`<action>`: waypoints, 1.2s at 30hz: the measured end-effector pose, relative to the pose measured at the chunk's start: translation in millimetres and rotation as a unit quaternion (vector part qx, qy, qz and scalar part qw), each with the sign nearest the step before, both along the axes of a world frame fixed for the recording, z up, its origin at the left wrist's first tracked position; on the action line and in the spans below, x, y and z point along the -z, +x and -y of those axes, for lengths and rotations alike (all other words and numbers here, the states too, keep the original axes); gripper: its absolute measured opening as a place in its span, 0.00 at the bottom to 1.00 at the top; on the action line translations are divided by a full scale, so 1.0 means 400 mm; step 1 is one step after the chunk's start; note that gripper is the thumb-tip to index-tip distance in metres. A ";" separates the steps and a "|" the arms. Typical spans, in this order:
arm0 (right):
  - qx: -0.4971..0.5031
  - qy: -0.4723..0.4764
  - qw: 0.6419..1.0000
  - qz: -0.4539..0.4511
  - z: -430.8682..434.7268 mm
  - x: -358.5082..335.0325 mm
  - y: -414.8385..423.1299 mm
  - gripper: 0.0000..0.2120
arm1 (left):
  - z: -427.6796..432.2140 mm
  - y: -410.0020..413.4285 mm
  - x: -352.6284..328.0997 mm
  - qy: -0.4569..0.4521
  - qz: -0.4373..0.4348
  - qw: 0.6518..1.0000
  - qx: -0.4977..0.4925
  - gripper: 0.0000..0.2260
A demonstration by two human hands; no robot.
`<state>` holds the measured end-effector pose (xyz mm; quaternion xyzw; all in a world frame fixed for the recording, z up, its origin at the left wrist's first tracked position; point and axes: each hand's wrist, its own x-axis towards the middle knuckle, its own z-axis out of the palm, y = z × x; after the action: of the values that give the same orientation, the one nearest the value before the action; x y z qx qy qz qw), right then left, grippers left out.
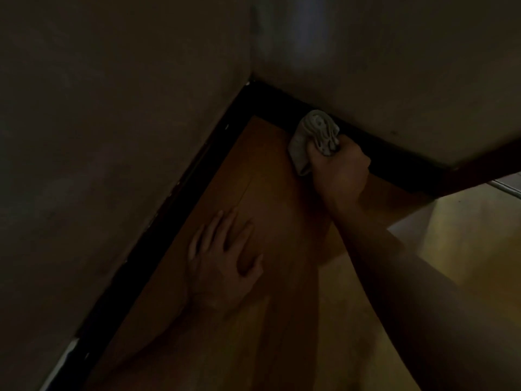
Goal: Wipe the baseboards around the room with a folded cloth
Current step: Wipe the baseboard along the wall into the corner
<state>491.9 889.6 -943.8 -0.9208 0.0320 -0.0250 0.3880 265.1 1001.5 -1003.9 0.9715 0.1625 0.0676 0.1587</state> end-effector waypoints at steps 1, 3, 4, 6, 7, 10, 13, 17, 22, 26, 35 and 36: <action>-0.017 -0.001 1.000 0.011 -0.003 0.001 -0.002 0.18 | 0.000 0.000 -0.002 0.003 -0.008 1.000 0.000 0.29; -0.043 -0.006 0.999 0.027 -0.007 0.004 -0.006 0.19 | 0.002 0.000 -0.006 0.006 -0.014 1.000 -0.004 0.29; -0.045 -0.003 0.999 0.028 -0.006 0.003 -0.006 0.18 | 0.002 0.000 -0.007 0.005 -0.012 1.000 -0.005 0.29; -0.018 0.008 0.999 0.031 0.003 0.002 -0.004 0.16 | 0.003 -0.001 -0.006 0.003 -0.007 1.000 -0.004 0.29; 0.005 0.012 0.999 0.037 0.014 0.003 -0.002 0.16 | 0.004 -0.001 -0.005 0.004 -0.004 1.000 -0.002 0.29; 0.037 0.015 0.998 0.045 0.035 0.023 -0.001 0.16 | 0.004 0.001 -0.006 0.008 0.000 1.000 -0.002 0.29; 0.027 0.024 0.999 0.035 0.010 0.027 0.012 0.16 | 0.002 0.003 -0.008 0.012 -0.007 1.000 0.002 0.28; 0.031 0.008 0.998 0.048 0.023 0.014 0.012 0.15 | 0.004 0.002 -0.007 0.009 0.001 1.000 -0.004 0.28; 0.016 0.022 0.999 0.040 0.037 0.007 0.003 0.14 | 0.004 0.003 -0.003 0.008 0.004 1.000 -0.001 0.28; -0.019 0.019 0.999 0.034 -0.080 0.006 0.032 0.14 | 0.007 0.004 -0.003 0.001 0.025 1.000 -0.005 0.27; -0.004 0.024 0.998 0.056 -0.134 0.028 0.032 0.16 | 0.005 0.005 -0.007 0.013 0.017 1.000 -0.004 0.27; -0.004 0.025 0.998 0.060 -0.131 0.028 0.033 0.16 | 0.004 0.004 -0.006 0.017 0.016 1.000 -0.004 0.27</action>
<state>505.1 941.9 -954.8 -0.9078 0.0059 -0.0779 0.4122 266.7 999.7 -1001.6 0.9722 0.1623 0.0868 0.1450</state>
